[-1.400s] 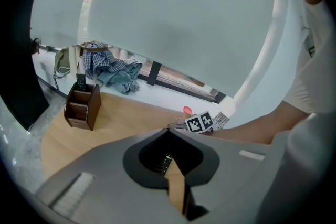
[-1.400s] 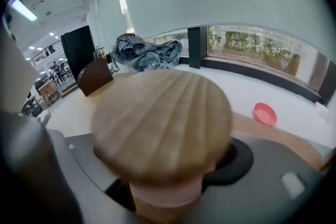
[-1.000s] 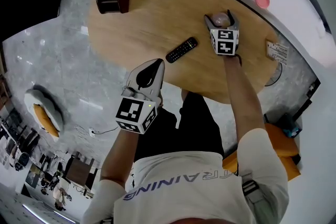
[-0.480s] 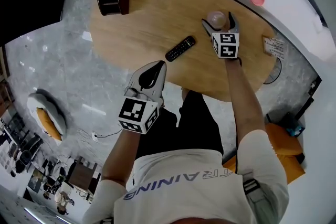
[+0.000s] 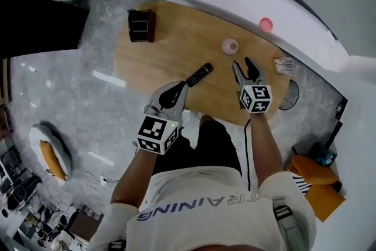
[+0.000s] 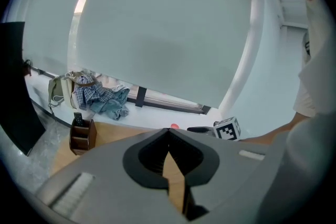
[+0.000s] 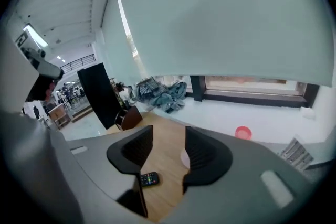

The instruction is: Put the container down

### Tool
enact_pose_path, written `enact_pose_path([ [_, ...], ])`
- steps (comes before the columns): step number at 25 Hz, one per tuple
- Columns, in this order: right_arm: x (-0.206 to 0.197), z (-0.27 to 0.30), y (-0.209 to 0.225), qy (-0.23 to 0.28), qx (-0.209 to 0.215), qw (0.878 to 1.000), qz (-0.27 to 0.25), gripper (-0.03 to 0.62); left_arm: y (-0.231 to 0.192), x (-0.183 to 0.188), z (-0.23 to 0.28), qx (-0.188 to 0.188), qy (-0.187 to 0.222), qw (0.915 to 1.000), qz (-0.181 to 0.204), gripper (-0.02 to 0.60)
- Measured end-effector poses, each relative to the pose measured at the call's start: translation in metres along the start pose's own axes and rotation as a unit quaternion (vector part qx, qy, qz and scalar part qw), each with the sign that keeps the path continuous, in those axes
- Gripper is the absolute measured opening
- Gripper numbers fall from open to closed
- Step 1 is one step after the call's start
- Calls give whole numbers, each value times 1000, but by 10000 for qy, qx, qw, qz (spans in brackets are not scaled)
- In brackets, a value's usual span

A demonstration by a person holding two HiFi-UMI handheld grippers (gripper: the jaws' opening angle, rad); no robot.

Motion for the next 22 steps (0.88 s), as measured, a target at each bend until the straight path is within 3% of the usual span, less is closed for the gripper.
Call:
enact_pose_path([
  [4,50,-57,-23,503,-201,9985,4,91,16,28,-30,-212,219,9992,265,-2],
  [7,90,-101,-35,871,-417,9953,-35,29,29,55,-51,-345,532,9971,424,-2],
  [12,160,-169,-62,1306,-530,9900,16,17,52,98,-91,-676,1147,9900,466,-2],
  [22,271,-296,-99,2151,-921,9713,-429,15,108,147,-145,-1366,1698,9716,921,-2],
])
Point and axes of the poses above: the fingertips, and each gripper's own axes: z forward along the fingers, y to its right, x out of its top, the point moved 6 cm from there along -z, backward along the fingers, and after that the axes turned 9 degrees about -z, right-handed, at the moved point
